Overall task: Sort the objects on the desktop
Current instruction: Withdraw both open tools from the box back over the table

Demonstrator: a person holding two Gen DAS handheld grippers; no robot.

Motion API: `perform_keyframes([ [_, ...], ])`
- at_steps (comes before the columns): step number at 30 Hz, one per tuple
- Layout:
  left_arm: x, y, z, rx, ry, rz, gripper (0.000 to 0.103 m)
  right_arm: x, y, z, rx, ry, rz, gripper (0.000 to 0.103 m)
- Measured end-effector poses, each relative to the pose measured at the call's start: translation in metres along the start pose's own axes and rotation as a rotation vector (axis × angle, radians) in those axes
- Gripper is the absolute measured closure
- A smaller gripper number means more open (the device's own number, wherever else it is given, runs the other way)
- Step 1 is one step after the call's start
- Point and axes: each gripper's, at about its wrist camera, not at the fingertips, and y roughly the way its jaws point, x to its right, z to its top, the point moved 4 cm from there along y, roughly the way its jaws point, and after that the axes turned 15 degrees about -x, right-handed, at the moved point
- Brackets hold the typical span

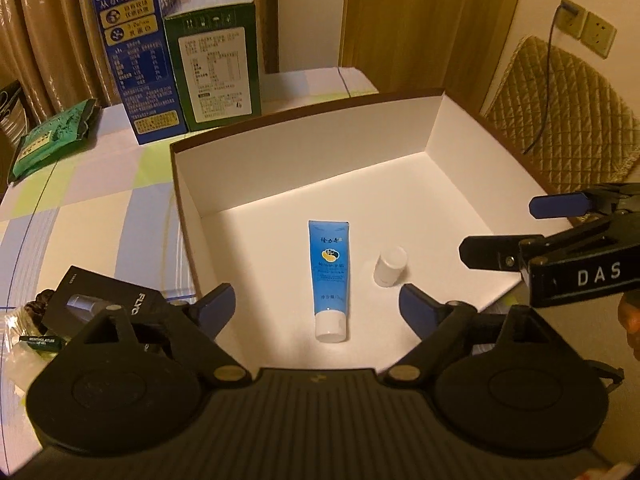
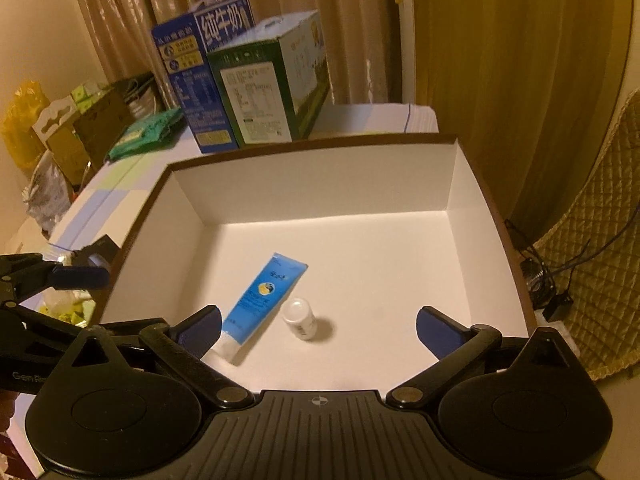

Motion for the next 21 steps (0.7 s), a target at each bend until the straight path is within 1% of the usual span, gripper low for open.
perform_keyframes([
  [5,-0.004,-0.021,-0.016,0.04,-0.005,0.003,0.016,-0.014,-0.013,-0.011,0.033,0.0,-0.004,0.002],
  [9,-0.009,-0.033,-0.029,0.056,-0.007,0.001,0.016,-0.025,-0.021,-0.021,0.054,0.012,0.006,0.002],
  [16,-0.025,-0.054,-0.056,0.071,-0.026,0.015,0.016,-0.051,-0.028,-0.038,0.06,-0.001,0.011,0.002],
  [21,-0.035,-0.066,-0.073,0.077,-0.029,0.007,0.016,-0.065,-0.03,-0.049,0.057,0.018,0.021,0.002],
])
